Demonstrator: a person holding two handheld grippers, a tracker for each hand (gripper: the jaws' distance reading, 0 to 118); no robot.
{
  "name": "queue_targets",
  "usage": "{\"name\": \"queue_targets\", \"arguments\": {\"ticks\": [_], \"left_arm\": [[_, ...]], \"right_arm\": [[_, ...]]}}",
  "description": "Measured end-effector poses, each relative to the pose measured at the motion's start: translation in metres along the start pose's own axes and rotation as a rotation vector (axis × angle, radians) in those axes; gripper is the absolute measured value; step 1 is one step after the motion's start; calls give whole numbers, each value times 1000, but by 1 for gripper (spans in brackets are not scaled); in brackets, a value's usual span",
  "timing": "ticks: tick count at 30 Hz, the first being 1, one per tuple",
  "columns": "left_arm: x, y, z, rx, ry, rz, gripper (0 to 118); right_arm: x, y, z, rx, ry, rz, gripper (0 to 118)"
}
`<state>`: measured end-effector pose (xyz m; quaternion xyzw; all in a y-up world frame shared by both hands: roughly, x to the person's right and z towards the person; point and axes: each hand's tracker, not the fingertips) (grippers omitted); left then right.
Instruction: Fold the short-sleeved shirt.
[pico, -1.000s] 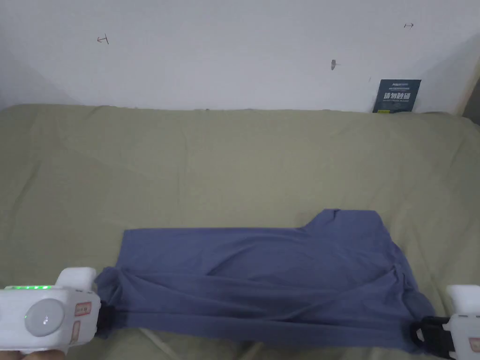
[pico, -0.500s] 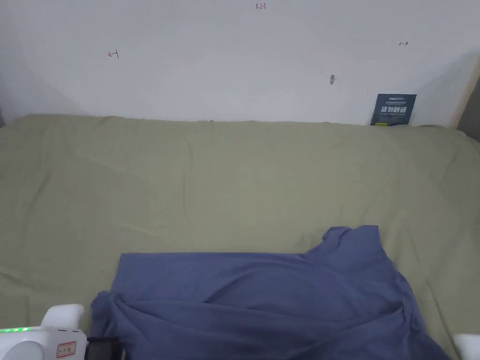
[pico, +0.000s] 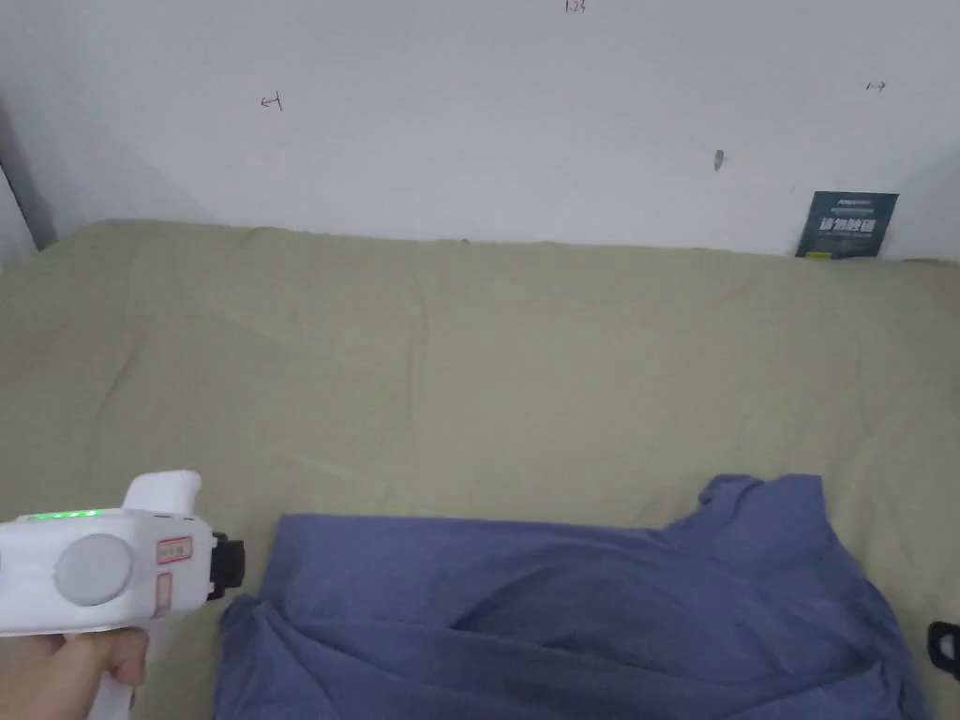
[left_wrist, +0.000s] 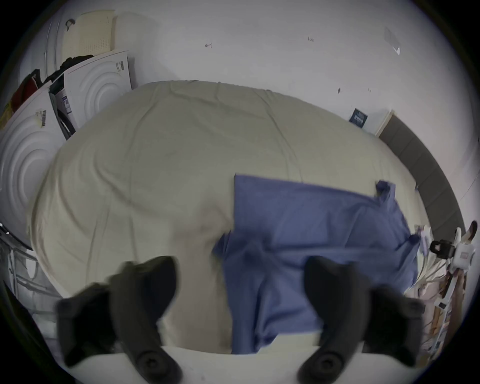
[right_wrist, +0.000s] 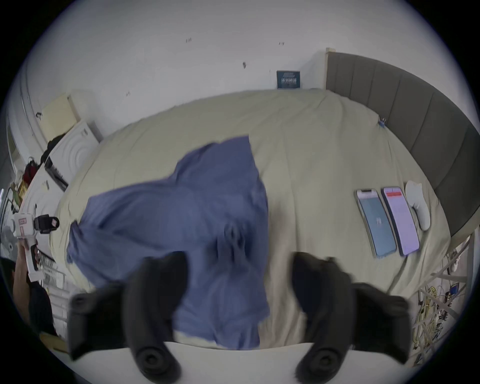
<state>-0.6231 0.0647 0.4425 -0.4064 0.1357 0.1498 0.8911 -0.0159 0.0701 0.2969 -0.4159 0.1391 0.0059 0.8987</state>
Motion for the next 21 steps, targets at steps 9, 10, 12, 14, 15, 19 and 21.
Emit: {"name": "queue_targets", "arguments": {"ticks": [9,10,12,14,15,19,21], "left_arm": [[4,36,-92,-129,69,-1,113],[7,34,-97,-126,64,-6,113],[9,28,-115,-166,84,-14,113],[9,50,-124,-169,90,-32,113],[11,51,-129,-174,95,-40,113],[17,51,-139,-206,101,-79,90],[21,48,-130,-169,137,-125,47]], "right_arm": [[-12,22,-46,-36,-33,11,1],[-13,23,-49,-45,-29,17,1],[-9,29,-57,-69,-27,24,1],[-10,30,-64,-81,-35,36,1],[-10,31,-67,-89,-38,38,1],[-1,37,-81,-118,-43,39,1],[4,40,-87,-125,-42,45,1]]}}
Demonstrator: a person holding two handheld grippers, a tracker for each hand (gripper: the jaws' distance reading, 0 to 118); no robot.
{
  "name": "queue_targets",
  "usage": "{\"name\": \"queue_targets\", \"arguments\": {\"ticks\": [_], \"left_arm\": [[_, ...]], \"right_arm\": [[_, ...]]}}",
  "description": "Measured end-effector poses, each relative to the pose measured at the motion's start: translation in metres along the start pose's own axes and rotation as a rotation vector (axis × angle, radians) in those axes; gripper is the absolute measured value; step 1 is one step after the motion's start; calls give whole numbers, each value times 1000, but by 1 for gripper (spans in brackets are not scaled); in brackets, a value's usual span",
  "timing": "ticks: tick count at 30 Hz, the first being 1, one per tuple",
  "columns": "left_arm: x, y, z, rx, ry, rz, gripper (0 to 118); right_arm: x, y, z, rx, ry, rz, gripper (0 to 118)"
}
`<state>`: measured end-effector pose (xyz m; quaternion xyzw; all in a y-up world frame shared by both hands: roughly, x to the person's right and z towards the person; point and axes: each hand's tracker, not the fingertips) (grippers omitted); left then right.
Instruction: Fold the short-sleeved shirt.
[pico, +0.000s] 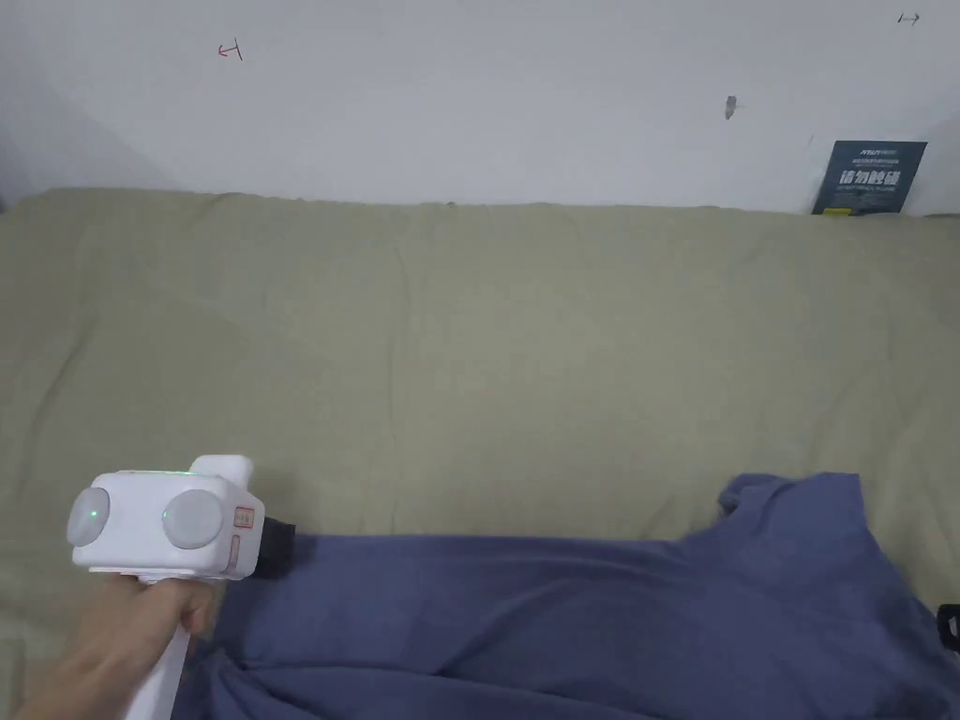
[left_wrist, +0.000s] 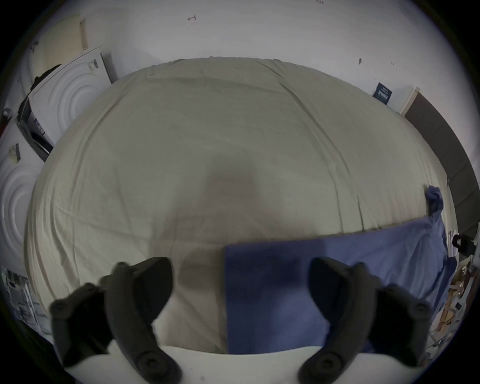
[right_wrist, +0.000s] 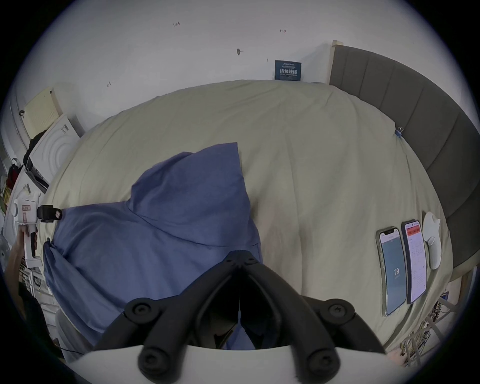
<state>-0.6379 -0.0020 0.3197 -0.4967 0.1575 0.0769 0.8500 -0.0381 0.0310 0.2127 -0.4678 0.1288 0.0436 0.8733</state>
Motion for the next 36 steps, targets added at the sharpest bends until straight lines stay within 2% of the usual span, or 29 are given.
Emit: {"name": "queue_targets", "arguments": {"ticks": [1,2,3,8,9,10,11,12,13,14,18,21,23,24,25,26,36], "left_arm": [[1,1,3,6,-16,-17,19],[-2,2,4,8,-92,-10,0],[-3,2,4,-8,-87,29,0],[0,9,-3,-21,-57,11,0],[5,8,-2,-14,-47,7,0],[6,8,-3,-17,-44,0,0],[8,8,-3,-19,-39,-7,0],[9,8,-4,-19,-35,-12,0],[8,8,-4,-20,-36,-12,0],[8,8,-4,-20,-36,-13,0],[9,9,-6,-26,-35,-17,0],[9,9,-7,-29,-33,-20,0],[9,10,-6,-31,-37,-18,0],[9,11,-5,-33,-39,-16,0],[8,11,-5,-35,-41,-15,0],[7,11,-3,-34,-43,-14,0],[-3,-1,43,64,-89,5,0]], "right_arm": [[0,1,-1,-4,1,4,1],[1,3,-3,-7,-2,7,1],[4,5,-6,-10,-3,8,1],[15,17,-15,-15,-3,-5,3],[18,21,-17,-15,0,-11,14],[20,25,-20,-15,-2,-14,43],[22,29,-24,-20,-6,-13,97],[22,33,-30,-44,-8,-9,118],[22,35,-37,-87,3,1,117],[23,38,-40,-38,3,11,117],[13,28,-64,-161,41,30,114],[12,32,-83,-198,29,36,91],[14,36,-78,-182,-43,55,69],[18,36,-71,-172,37,25,60],[21,37,-65,-162,52,29,37],[21,37,-59,-151,52,33,4],[10,34,2,-43,110,33,4]]}}
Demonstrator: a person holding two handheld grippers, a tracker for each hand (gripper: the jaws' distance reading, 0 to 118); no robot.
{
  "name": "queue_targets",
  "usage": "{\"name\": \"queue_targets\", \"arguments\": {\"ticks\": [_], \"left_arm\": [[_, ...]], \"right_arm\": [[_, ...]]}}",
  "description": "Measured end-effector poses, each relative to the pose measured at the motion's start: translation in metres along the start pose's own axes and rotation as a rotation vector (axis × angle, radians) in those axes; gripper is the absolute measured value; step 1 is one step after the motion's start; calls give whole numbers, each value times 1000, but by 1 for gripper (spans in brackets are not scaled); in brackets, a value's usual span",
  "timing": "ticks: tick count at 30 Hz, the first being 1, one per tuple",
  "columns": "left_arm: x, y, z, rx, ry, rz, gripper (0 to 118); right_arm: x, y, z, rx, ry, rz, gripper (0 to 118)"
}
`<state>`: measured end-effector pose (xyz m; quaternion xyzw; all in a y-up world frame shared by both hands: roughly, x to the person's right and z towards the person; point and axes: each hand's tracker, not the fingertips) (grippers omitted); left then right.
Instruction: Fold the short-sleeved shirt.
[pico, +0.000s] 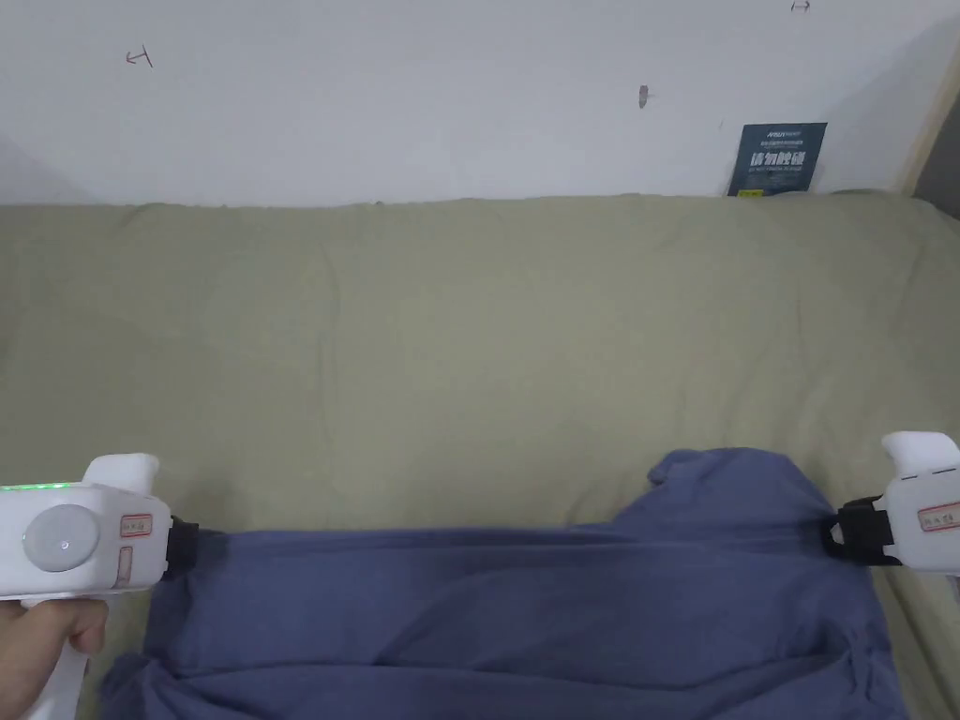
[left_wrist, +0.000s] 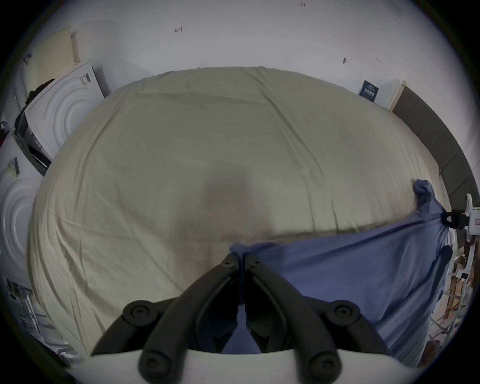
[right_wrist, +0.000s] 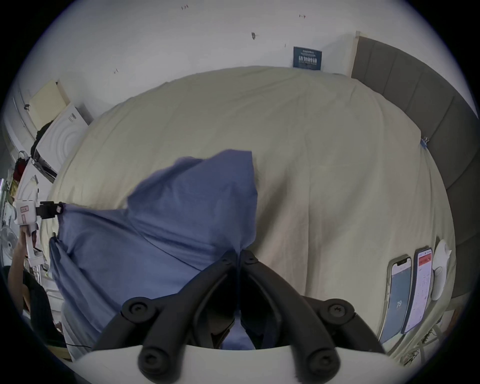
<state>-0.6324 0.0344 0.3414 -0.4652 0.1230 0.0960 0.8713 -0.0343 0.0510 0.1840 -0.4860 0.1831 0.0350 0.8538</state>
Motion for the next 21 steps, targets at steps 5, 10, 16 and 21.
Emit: {"name": "queue_targets", "arguments": {"ticks": [5,10,16,21], "left_arm": [[-8,-9,32,44,-15,10,0],[-18,-31,65,86,-31,24,0],[-23,-73,105,132,-45,12,0],[-32,-118,126,153,-61,29,0]], "right_arm": [[-5,-10,33,51,11,6,4],[-7,-31,69,101,46,-2,4],[-16,-78,110,146,56,25,4],[-22,-124,128,147,63,38,4]]}}
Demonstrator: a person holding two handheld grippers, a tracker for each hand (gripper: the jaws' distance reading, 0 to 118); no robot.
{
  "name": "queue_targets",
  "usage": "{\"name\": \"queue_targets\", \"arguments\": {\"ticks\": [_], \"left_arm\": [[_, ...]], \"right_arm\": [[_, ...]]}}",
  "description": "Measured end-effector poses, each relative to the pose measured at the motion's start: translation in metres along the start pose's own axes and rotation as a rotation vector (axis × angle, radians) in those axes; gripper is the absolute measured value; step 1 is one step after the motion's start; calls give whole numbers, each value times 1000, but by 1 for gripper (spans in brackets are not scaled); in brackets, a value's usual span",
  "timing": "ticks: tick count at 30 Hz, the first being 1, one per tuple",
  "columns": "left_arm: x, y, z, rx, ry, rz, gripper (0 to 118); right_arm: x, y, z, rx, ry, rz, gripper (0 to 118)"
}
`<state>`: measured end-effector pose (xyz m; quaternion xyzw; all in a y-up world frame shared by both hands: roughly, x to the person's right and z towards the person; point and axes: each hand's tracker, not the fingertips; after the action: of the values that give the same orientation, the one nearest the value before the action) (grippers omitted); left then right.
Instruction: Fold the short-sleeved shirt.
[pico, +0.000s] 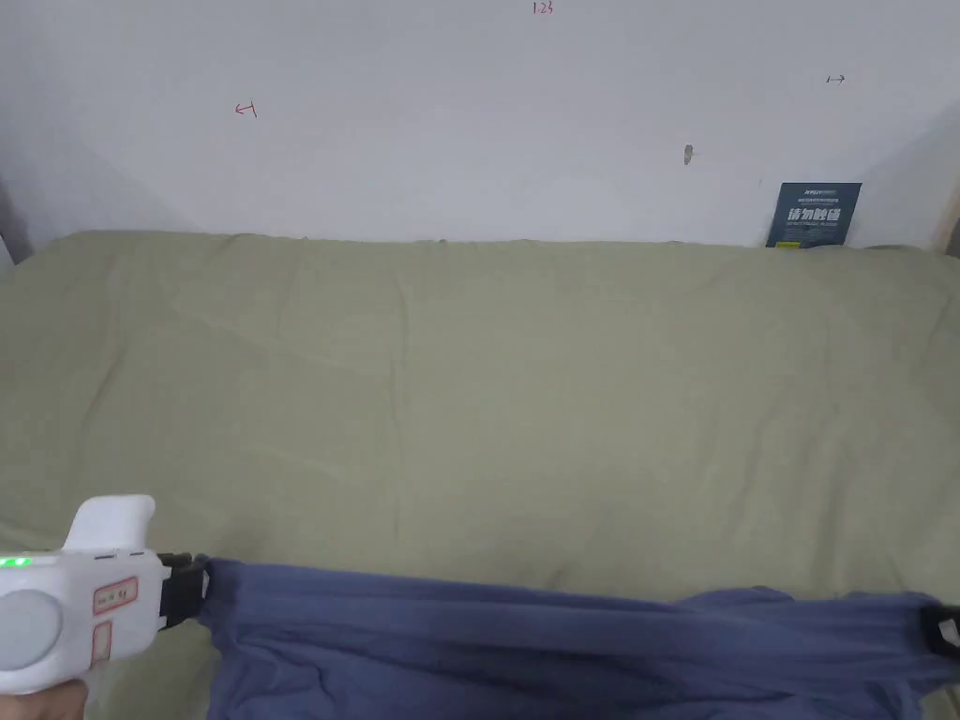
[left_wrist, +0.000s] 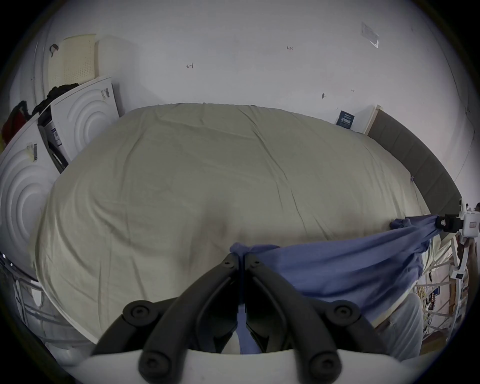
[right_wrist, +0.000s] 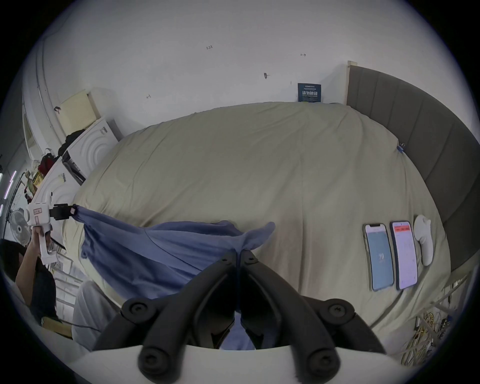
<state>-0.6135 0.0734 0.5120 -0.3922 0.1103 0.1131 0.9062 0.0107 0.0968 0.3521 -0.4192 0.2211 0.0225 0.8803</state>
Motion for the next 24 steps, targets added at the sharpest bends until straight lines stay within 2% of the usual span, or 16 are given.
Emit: {"name": "queue_targets", "arguments": {"ticks": [10,18,19,20,21,22,23,24], "left_arm": [[-13,-67,-6,-63,-8,-14,0],[-12,-78,-9,-93,16,-49,0],[-11,-78,-9,-92,17,-56,4],[-9,-79,-7,-91,18,-59,31],[-8,-79,-7,-91,14,-68,75],[-7,-77,-7,-106,25,-76,113],[-7,-76,-8,-140,68,-85,118],[-8,-77,-7,-149,69,-90,118]], "right_arm": [[7,-74,-16,-126,-2,-25,4],[8,-86,-26,-167,-22,-45,4],[6,-87,-26,-165,-31,-42,5],[4,-86,-26,-166,-38,-39,16],[2,-86,-26,-167,-34,-40,44],[0,-86,-24,-172,-57,-41,86],[-3,-85,-22,-180,-104,-36,86],[-4,-84,-20,-197,-126,-29,98]]}}
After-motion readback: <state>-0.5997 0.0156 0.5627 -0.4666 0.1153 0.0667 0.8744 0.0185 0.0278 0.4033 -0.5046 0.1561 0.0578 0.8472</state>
